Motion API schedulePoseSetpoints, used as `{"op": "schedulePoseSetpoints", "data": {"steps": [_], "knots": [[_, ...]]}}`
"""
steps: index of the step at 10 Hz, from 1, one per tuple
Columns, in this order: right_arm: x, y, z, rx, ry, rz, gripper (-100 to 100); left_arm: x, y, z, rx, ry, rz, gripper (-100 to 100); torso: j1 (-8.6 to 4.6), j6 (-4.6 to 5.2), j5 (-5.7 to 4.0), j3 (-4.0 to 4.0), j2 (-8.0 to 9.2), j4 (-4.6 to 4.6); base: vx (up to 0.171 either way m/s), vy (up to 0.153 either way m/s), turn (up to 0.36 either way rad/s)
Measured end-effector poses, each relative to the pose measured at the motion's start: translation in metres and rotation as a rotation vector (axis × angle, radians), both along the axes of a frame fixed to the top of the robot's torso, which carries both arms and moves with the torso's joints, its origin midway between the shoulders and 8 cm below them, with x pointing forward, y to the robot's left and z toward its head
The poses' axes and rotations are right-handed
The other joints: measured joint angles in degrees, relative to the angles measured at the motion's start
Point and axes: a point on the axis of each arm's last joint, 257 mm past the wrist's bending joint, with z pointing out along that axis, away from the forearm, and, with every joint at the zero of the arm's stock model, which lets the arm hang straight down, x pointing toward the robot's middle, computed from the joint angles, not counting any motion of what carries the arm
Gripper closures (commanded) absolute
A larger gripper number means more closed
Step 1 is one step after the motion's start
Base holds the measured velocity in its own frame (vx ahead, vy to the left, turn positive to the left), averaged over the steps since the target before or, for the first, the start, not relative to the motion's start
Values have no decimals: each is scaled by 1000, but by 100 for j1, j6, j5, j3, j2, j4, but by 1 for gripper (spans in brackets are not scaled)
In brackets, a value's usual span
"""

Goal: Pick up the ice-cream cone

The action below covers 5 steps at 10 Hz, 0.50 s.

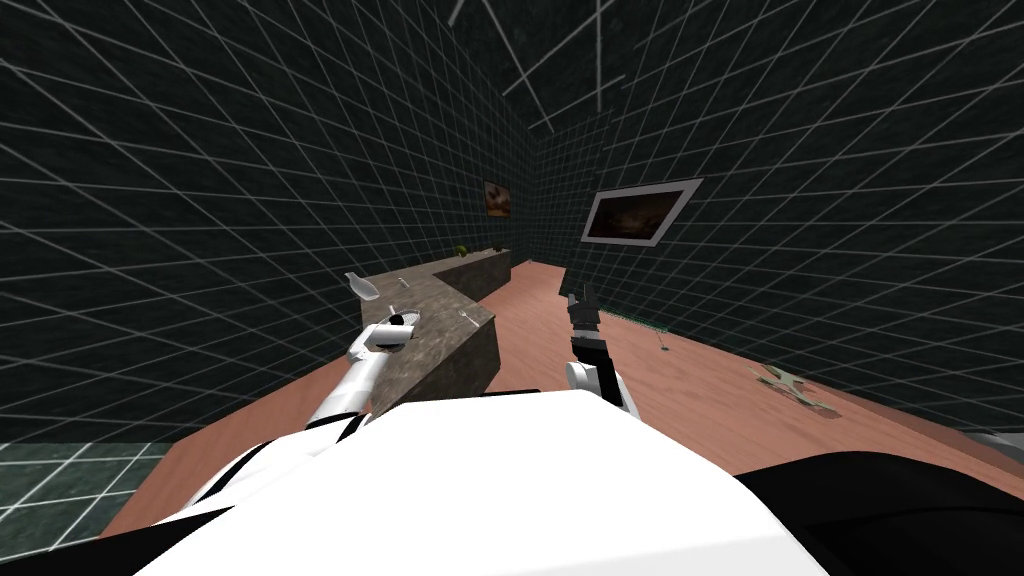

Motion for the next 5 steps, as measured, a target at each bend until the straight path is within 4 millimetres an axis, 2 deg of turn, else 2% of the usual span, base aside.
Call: {"op": "schedulePoseSetpoints", "data": {"steps": [2,3,4,5], "knots": [[0,0,0,0,0,0,0,0,0,0,1,1,-1,100,-1,-1,0,-1,-2,1,0,0,0],[0,0,0,0,0,0,0,0,0,0,1,1,-1,0,-1,-2,-1,-1,-2,1,0,0,0],[0,0,0,0,0,0,0,0,0,0,1,1,-1,100,-2,-2,-1,0,-2,1,52,-35,158],[0,0,0,0,0,0,0,1,-3,1,-2,-1,-11,100,-13,-10,-4,-6,-14,0,103,-55,267]]}}
